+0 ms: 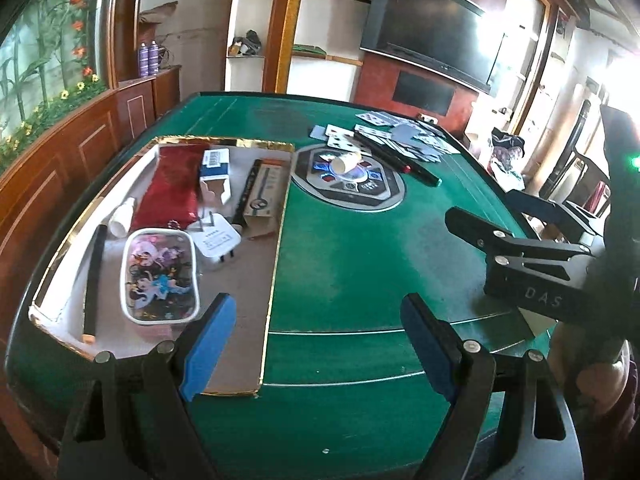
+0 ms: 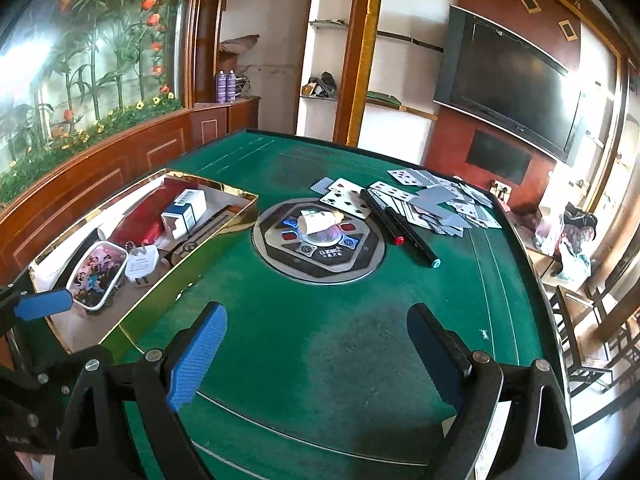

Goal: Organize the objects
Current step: 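Open the right gripper on the charger and withdraw both grippers from the tray, then grasp the red-capped black marker beside the cards with the right gripper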

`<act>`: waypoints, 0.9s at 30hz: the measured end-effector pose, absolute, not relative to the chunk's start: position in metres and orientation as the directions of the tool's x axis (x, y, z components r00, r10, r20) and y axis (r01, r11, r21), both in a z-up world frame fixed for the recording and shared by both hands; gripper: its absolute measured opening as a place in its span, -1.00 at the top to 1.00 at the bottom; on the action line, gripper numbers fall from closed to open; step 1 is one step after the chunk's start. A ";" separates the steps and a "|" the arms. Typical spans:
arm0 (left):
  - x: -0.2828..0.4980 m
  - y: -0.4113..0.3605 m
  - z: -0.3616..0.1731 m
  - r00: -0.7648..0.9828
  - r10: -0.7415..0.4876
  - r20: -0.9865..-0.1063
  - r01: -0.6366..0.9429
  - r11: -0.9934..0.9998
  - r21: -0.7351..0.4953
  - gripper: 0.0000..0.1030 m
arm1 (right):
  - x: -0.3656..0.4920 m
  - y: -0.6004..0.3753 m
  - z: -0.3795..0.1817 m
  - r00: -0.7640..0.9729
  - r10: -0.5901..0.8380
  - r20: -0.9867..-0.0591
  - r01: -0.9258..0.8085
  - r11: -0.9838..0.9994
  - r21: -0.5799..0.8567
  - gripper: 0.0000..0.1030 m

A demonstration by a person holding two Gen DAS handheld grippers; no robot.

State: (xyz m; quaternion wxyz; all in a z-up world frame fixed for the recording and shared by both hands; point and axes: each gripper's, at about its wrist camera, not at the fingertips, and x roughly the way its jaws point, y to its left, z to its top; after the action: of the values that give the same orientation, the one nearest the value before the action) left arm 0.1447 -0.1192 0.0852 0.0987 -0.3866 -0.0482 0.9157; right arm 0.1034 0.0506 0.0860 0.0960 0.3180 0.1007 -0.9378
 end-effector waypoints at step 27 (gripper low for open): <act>0.044 -0.042 0.073 -0.625 0.417 -0.660 -0.269 -0.909 -0.319 -0.70 | 0.017 0.179 0.111 -0.695 -0.069 -0.716 0.058 -0.998 0.040 -0.84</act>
State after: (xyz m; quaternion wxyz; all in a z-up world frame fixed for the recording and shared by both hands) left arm 0.0436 -0.0423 0.0732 0.1911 -0.3884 -0.0953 0.8964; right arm 0.0167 0.1786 0.1106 0.0344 0.3891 -0.0071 -0.9205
